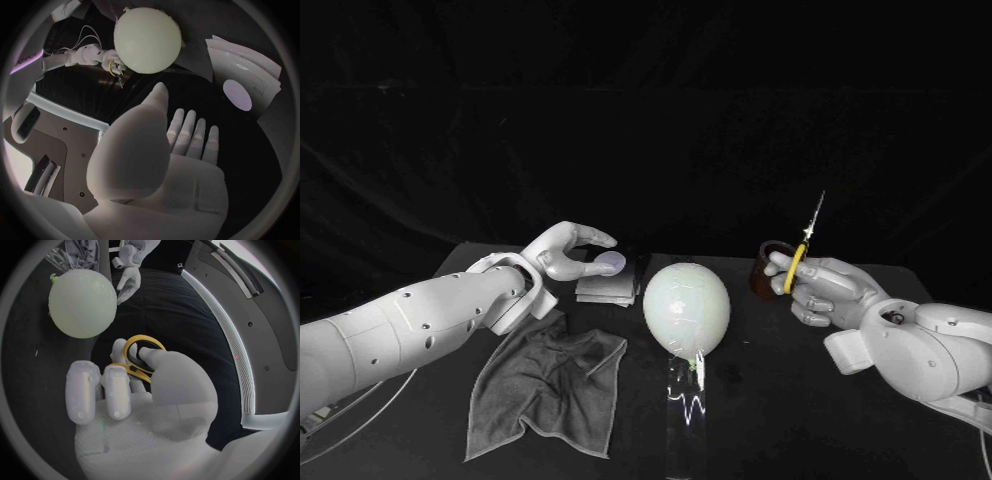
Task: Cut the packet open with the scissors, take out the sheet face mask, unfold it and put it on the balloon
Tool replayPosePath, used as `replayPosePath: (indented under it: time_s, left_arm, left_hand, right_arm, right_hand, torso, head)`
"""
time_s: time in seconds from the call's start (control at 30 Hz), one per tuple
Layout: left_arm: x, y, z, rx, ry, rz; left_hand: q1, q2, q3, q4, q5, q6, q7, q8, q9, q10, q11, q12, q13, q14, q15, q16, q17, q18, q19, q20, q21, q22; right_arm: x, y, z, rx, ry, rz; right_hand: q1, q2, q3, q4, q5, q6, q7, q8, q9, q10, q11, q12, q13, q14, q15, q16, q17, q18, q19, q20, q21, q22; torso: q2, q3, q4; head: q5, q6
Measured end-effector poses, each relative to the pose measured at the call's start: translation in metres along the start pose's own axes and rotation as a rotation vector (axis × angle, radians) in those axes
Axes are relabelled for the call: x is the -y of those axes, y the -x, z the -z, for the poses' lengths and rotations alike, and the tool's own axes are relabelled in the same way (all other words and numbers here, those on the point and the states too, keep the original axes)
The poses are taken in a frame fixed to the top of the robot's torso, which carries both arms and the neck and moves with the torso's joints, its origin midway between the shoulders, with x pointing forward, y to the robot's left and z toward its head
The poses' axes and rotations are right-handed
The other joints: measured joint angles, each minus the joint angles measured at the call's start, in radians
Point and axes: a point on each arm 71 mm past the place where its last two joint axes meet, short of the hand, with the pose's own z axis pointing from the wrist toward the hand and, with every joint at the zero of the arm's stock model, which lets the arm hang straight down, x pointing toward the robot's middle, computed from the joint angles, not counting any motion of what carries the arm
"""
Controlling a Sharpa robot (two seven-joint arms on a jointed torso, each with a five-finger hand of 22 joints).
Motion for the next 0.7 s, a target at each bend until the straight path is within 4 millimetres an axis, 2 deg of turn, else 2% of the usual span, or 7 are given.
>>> replayPosePath:
  time_s: [0.1, 0.2, 0.27, 0.4, 0.47, 0.57, 0.7]
  left_arm:
    - [-0.003, -0.006, -0.001, -0.03, 0.003, -0.077]
    - [-0.006, -0.012, -0.004, -0.06, 0.014, -0.156]
    - [-0.01, -0.014, -0.006, -0.074, 0.026, -0.214]
    - [-0.015, -0.017, -0.011, -0.091, 0.04, -0.299]
    - [-0.017, -0.018, -0.014, -0.096, 0.046, -0.331]
    - [-0.019, -0.021, -0.019, -0.106, 0.052, -0.379]
    - [-0.02, -0.024, -0.023, -0.119, 0.059, -0.428]
  left_hand:
    - [0.026, -0.023, -0.086, 0.039, 0.0, -0.069, -0.011, -0.021, -0.02, -0.119, -0.008, -0.006, -0.007, -0.097, -0.002, -0.009, -0.018, -0.005, -0.05, 0.001, -0.005, -0.006]
    - [0.046, -0.042, -0.144, 0.045, 0.0, -0.139, -0.02, -0.041, -0.038, -0.224, -0.019, -0.012, -0.011, -0.177, -0.013, -0.01, -0.033, -0.005, -0.091, -0.002, -0.006, -0.008]
    - [0.049, -0.053, -0.161, 0.046, 0.0, -0.156, -0.027, -0.044, -0.043, -0.253, -0.021, -0.012, -0.011, -0.196, -0.017, -0.01, -0.036, -0.006, -0.095, 0.0, -0.006, -0.007]
    - [0.044, -0.058, -0.165, 0.045, 0.0, -0.165, -0.029, -0.044, -0.046, -0.266, -0.021, -0.012, -0.011, -0.202, -0.023, -0.01, -0.037, -0.006, -0.098, -0.004, -0.006, -0.007]
    - [0.044, -0.059, -0.169, 0.049, 0.0, -0.178, -0.03, -0.048, -0.049, -0.281, -0.024, -0.012, -0.013, -0.211, -0.024, -0.01, -0.039, -0.005, -0.102, 0.0, -0.006, -0.007]
    - [0.048, -0.073, -0.172, 0.046, 0.0, -0.199, -0.031, -0.054, -0.054, -0.313, -0.028, -0.012, -0.014, -0.231, -0.03, -0.01, -0.042, -0.005, -0.113, -0.004, -0.006, -0.007]
    - [0.048, -0.073, -0.172, 0.046, 0.0, -0.2, -0.033, -0.054, -0.054, -0.323, -0.035, -0.011, -0.015, -0.238, -0.037, -0.01, -0.042, -0.006, -0.116, -0.007, -0.006, -0.007]
  right_arm:
    - [0.004, -0.003, 0.004, -0.02, -0.007, -0.027]
    - [0.007, -0.006, 0.007, -0.037, -0.011, -0.047]
    - [0.008, -0.007, 0.009, -0.047, -0.012, -0.059]
    - [0.01, -0.008, 0.012, -0.059, -0.012, -0.071]
    - [0.011, -0.008, 0.013, -0.063, -0.013, -0.074]
    - [0.013, -0.007, 0.016, -0.066, -0.017, -0.077]
    - [0.017, -0.006, 0.019, -0.067, -0.026, -0.08]
  right_hand:
    - [-0.001, 0.001, -0.008, 0.008, 0.0, -0.001, 0.012, -0.054, -0.039, 0.0, 0.0, 0.005, 0.0, -0.001, 0.012, 0.0, 0.0, 0.0, -0.008, 0.011, -0.015, 0.0]
    - [0.003, 0.007, -0.01, 0.006, 0.0, 0.009, 0.025, -0.098, -0.076, 0.0, 0.0, 0.015, 0.0, -0.005, 0.016, -0.006, -0.001, 0.0, -0.016, 0.02, -0.029, 0.0]
    - [0.003, 0.008, -0.023, -0.001, 0.0, 0.017, 0.031, -0.123, -0.098, 0.0, 0.0, 0.016, 0.0, -0.001, 0.019, -0.008, -0.009, 0.0, -0.021, 0.025, -0.036, 0.0]
    - [0.003, 0.008, -0.032, -0.005, 0.0, 0.031, 0.029, -0.149, -0.12, 0.0, 0.0, 0.024, 0.0, -0.001, 0.019, -0.008, -0.013, 0.0, -0.02, 0.026, -0.038, 0.0]
    - [0.003, 0.008, -0.032, -0.005, 0.0, 0.033, 0.028, -0.149, -0.124, 0.0, 0.0, 0.024, 0.0, -0.001, 0.019, -0.008, -0.014, 0.0, -0.02, 0.026, -0.038, 0.0]
    - [0.002, 0.008, -0.032, -0.005, 0.0, 0.034, 0.027, -0.154, -0.127, 0.0, 0.0, 0.035, -0.031, -0.001, 0.019, -0.008, -0.014, 0.0, -0.02, 0.026, -0.038, 0.0]
    - [0.001, 0.009, -0.035, -0.007, 0.0, 0.037, 0.03, -0.157, -0.131, 0.0, 0.0, 0.038, -0.032, -0.001, 0.019, -0.008, -0.01, 0.0, -0.02, 0.026, -0.038, 0.0]
  torso:
    - [-0.001, 0.0005, -0.0007]
    - [-0.001, 0.0003, -0.0006]
    - [0.0, 0.0, -0.0006]
    - [0.0, -0.0006, -0.0006]
    - [0.001, -0.0012, -0.0012]
    - [0.001, -0.0012, -0.0014]
    - [0.001, -0.0006, -0.0014]
  head:
    - [0.001, -0.005]
    - [0.001, -0.012]
    - [0.003, -0.016]
    - [0.007, -0.023]
    - [0.009, -0.026]
    - [0.011, -0.031]
    - [0.011, -0.037]
